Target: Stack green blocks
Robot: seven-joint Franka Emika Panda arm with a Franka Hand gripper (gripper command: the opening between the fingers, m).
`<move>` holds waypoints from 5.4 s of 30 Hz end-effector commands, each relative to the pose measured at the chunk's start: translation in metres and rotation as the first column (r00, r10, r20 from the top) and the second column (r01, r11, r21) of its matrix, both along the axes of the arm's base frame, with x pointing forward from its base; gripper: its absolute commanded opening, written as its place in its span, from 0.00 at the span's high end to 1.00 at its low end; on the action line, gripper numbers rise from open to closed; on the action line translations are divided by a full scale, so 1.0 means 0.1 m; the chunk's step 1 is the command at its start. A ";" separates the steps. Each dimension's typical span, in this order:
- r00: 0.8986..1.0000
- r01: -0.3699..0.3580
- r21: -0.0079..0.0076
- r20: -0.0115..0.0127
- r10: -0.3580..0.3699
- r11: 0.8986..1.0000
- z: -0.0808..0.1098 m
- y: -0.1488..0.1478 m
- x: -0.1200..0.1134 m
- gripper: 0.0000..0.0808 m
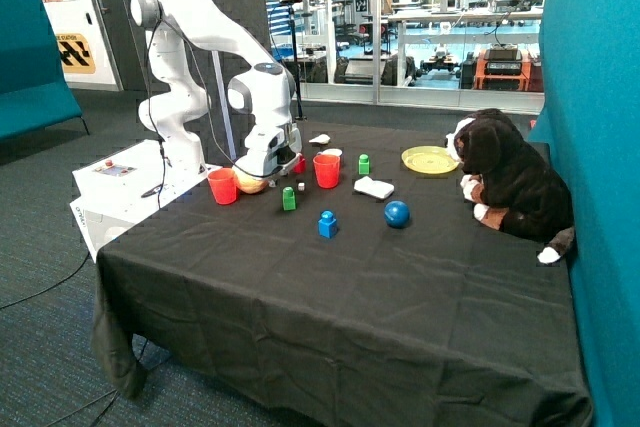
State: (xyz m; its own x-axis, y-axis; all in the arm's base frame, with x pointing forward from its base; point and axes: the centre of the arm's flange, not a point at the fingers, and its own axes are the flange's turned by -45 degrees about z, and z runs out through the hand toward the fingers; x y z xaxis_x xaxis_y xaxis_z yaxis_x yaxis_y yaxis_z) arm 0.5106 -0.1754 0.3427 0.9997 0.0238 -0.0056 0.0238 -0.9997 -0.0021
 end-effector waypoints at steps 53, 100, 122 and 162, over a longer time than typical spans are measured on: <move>1.000 -0.024 -0.002 0.006 0.024 1.000 -0.15 0.09 0.14 0.49; 1.000 -0.011 -0.002 0.006 0.011 1.000 -0.27 0.01 0.20 0.55; 1.000 0.000 -0.002 0.006 0.000 1.000 -0.28 -0.02 0.18 1.00; 0.993 -0.121 -0.002 0.006 0.121 0.993 0.58 0.58 0.28 1.00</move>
State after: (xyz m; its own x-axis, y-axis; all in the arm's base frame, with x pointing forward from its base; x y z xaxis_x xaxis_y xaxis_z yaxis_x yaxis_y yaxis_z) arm 0.5308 -0.1437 0.3731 0.9946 0.1036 0.0038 0.1036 -0.9946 -0.0052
